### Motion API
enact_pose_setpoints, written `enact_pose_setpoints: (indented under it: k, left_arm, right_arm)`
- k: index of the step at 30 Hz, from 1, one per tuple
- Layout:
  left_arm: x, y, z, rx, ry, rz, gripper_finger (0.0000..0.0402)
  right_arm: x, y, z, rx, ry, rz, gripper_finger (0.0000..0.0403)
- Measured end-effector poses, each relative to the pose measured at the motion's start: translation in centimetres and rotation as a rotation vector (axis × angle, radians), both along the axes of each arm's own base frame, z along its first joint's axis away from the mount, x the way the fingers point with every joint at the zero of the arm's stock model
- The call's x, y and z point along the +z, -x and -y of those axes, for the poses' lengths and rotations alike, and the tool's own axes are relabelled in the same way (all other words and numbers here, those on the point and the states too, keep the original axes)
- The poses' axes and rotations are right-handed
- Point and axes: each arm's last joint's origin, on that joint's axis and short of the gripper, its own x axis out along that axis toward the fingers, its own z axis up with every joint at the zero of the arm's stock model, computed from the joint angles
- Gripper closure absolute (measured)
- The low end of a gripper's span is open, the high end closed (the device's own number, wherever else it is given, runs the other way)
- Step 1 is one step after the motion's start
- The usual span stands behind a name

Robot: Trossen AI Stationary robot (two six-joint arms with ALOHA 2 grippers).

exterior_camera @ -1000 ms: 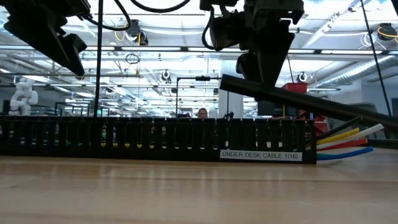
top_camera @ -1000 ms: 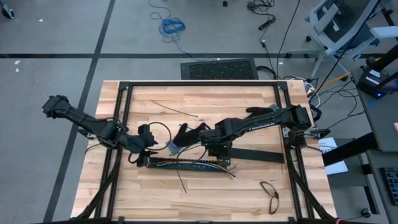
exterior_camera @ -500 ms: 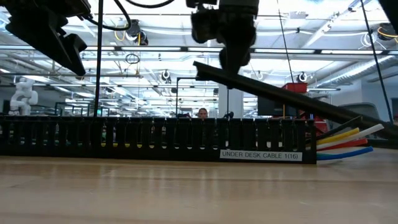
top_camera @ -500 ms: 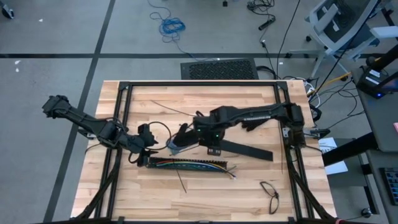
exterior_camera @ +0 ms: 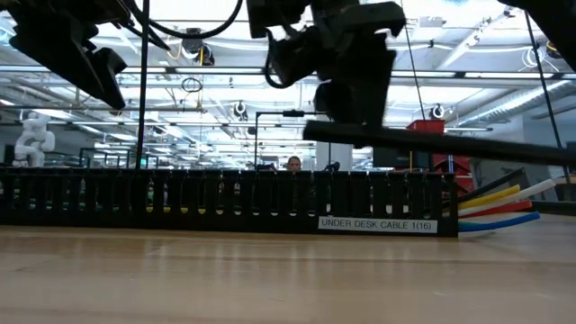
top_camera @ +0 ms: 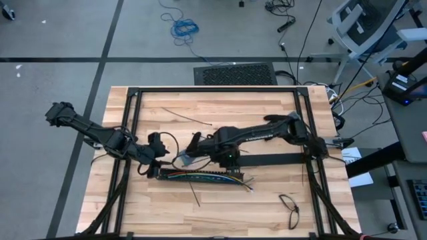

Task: Ziptie cables
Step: Close the cable duct

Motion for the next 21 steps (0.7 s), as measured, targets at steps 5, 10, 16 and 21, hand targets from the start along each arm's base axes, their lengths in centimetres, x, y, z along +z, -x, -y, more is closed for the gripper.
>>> enact_pose_setpoints:
  k: [5, 10, 16, 21]
  left_arm:
    - [0.0, 0.0, 0.0, -0.026, -0.047, 0.007, 0.0201]
    - [0.0, 0.0, -0.1, -0.018, -0.054, 0.011, 0.0201]
    - [0.0, -0.1, -0.2, 0.001, -0.07, 0.018, 0.0201]
    - [0.1, -0.1, -0.2, 0.003, -0.078, 0.021, 0.0201]
  right_arm:
    - [-0.2, 1.0, -1.0, -0.011, 0.008, -0.096, 0.0172]
    - [0.3, 1.4, -2.0, -0.046, -0.048, -0.102, 0.0172]
    - [0.6, 1.7, -2.8, -0.114, -0.089, -0.119, 0.0172]
    - [0.6, 1.8, -3.2, -0.12, -0.068, -0.119, 0.0172]
